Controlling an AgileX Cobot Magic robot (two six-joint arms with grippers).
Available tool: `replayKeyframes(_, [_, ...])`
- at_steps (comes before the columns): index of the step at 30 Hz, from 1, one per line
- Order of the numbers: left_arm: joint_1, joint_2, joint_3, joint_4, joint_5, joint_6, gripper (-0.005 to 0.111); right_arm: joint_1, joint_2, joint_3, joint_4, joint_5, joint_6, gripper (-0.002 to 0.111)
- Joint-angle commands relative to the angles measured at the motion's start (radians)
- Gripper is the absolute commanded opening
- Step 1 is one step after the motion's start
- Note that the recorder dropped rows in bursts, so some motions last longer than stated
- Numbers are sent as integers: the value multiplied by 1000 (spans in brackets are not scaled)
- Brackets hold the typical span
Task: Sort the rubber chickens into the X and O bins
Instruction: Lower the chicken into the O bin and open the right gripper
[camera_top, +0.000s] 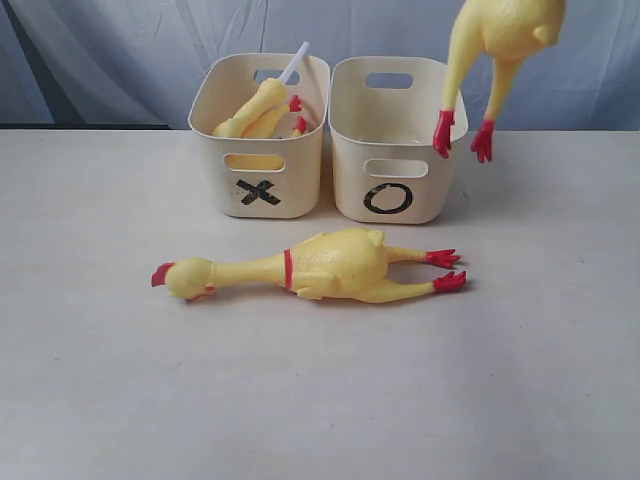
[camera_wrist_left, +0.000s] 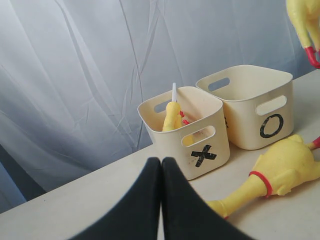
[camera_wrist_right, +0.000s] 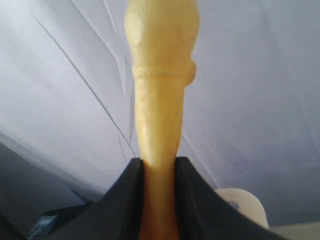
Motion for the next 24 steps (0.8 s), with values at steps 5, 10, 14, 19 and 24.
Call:
replayKeyframes(5, [2, -6, 3, -8, -7, -8, 0, -5, 198, -258, 89, 18, -21, -1])
replayKeyframes(10, [2, -6, 3, -8, -7, -8, 0, -5, 318, -372, 158, 18, -29, -1])
replayKeyframes(14, [2, -6, 3, -8, -7, -8, 0, -5, 396, -443, 158, 1, -31, -1])
replayKeyframes(19, [2, -6, 3, -8, -7, -8, 0, -5, 464, -496, 164, -6, -34, -1])
replayKeyframes(24, [2, -6, 3, -8, -7, -8, 0, -3, 514, -517, 184, -8, -36, -1])
